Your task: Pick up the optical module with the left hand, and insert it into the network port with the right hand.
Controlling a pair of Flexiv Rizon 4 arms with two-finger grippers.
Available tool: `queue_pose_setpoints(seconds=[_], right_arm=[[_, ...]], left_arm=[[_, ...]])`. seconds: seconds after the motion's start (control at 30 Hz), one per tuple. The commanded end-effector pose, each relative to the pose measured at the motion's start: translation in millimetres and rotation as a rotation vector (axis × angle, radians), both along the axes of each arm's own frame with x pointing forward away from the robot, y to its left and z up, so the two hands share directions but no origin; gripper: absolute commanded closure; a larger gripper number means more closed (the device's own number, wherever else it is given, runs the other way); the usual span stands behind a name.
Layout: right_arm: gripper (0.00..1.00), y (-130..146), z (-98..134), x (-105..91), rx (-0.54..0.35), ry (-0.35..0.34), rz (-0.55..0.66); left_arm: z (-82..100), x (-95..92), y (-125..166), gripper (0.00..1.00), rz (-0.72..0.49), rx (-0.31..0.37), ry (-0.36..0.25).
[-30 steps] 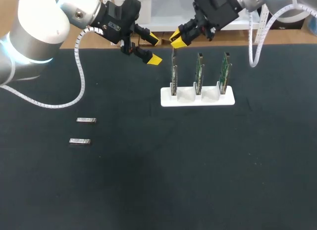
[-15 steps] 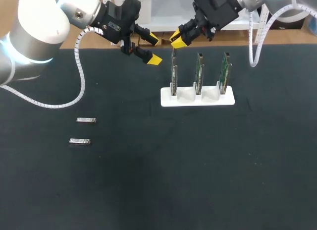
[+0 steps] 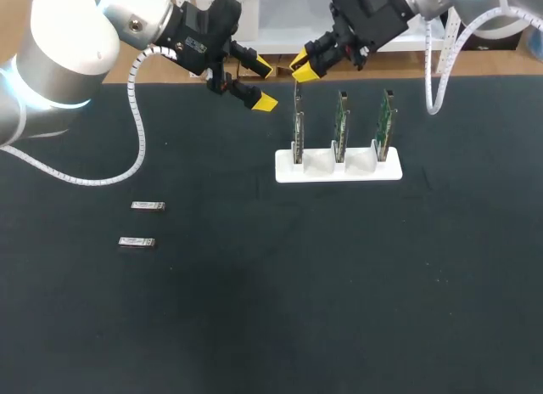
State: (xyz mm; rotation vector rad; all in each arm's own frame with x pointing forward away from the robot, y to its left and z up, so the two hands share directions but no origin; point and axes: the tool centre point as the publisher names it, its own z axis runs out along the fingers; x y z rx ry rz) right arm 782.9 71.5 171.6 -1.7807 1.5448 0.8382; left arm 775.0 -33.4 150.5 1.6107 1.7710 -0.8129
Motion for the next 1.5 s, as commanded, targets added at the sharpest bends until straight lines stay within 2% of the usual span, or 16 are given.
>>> queue_pose_setpoints(seconds=[0.03, 0.87, 1.33, 1.37, 1.4, 1.5], right_arm=[[1.0, -1.0, -0.4, -0.3, 0.0, 0.001, -0.001], [1.0, -3.5, -13.6, -1.6, -0.027, 0.024, -0.005], [1.0, -1.6, -13.5, -1.5, -0.023, 0.032, 0.001], [0.75, -1.5, -13.4, -1.6, -0.026, 0.03, -0.002], [0.0, -1.2, -13.4, -1.6, -0.027, 0.032, -0.003], [0.0, -0.6, -12.7, -1.7, -0.028, 0.027, -0.003]], left_arm=[[0.9, 2.1, -0.5, 0.0, -0.003, 0.006, 0.004], [0.9, 2.1, -0.5, 0.0, -0.003, 0.006, 0.004], [0.9, 2.1, -0.5, 0.0, -0.003, 0.006, 0.004], [0.9, 2.1, -0.5, 0.0, -0.003, 0.006, 0.004], [0.9, 2.1, -0.5, 0.0, -0.003, 0.006, 0.004], [0.9, 2.1, -0.5, 0.0, -0.003, 0.006, 0.004]])
